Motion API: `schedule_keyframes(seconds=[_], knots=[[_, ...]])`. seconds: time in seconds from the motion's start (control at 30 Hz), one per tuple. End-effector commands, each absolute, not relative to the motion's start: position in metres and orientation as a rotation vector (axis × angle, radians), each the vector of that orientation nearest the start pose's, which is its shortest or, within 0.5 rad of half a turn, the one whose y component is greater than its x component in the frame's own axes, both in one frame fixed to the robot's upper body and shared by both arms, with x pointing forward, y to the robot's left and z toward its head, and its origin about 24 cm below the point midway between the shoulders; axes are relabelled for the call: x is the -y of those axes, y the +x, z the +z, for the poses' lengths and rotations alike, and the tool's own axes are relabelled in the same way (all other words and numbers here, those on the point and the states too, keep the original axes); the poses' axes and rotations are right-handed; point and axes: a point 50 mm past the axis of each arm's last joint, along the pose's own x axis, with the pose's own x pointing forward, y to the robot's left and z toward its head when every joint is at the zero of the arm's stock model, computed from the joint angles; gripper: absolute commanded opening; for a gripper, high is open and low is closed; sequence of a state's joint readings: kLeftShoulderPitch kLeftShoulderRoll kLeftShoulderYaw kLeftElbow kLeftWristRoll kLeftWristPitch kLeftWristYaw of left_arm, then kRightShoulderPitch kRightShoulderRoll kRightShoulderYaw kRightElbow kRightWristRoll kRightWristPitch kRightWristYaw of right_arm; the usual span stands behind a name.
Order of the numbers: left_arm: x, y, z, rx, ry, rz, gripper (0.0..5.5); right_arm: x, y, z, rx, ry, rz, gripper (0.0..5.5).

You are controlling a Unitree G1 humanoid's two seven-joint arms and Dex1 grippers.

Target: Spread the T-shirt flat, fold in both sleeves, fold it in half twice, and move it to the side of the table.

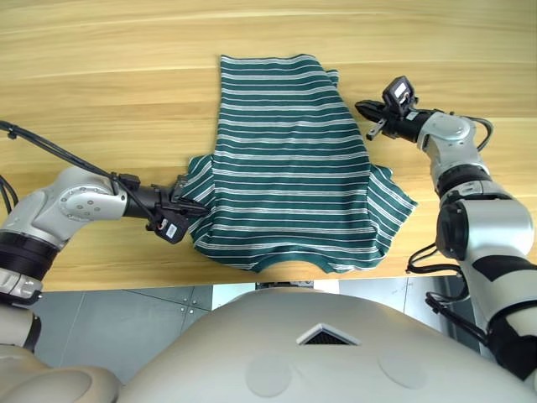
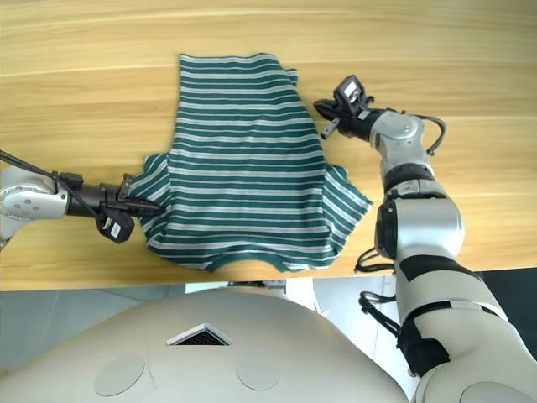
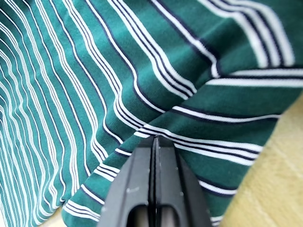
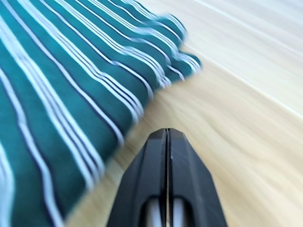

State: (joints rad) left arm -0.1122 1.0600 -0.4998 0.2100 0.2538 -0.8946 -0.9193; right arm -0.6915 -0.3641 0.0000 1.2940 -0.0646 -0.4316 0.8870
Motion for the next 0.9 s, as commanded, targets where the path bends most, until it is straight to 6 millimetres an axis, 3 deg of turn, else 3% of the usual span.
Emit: schedule_keyframes(seconds=[0.03, 0.23, 0.4, 0.53, 0.63, 0.77, 0.9], knots=[[-0.26, 0.151, -0.006, -0.58, 1.322, -1.879, 0.0, 0.17, 0.332, 0.021, -0.261, -0.387, 0.984, 0.02], [-0.26, 0.15, -0.006, -0.571, 1.32, -1.882, 0.0, 0.154, 0.324, 0.01, -0.276, -0.405, 1.066, 0.02], [-0.259, 0.152, -0.004, -0.562, 1.323, -1.88, 0.0, 0.152, 0.313, -0.011, -0.394, -0.544, 1.078, 0.02], [-0.257, 0.153, -0.004, -0.557, 1.324, -1.882, 0.0, 0.172, 0.313, -0.022, -0.504, -0.659, 0.944, 0.02], [-0.259, 0.155, -0.005, -0.569, 1.322, -1.869, 0.0, 0.199, 0.314, -0.026, -0.603, -0.765, 0.776, 0.02], [-0.269, 0.16, -0.012, -0.631, 1.337, -1.821, 0.0, 0.234, 0.311, -0.026, -0.69, -0.819, 0.614, 0.02], [-0.288, 0.168, -0.022, -0.744, 1.379, -1.741, 0.0, 0.255, 0.3, -0.029, -0.738, -0.823, 0.601, 0.02]])
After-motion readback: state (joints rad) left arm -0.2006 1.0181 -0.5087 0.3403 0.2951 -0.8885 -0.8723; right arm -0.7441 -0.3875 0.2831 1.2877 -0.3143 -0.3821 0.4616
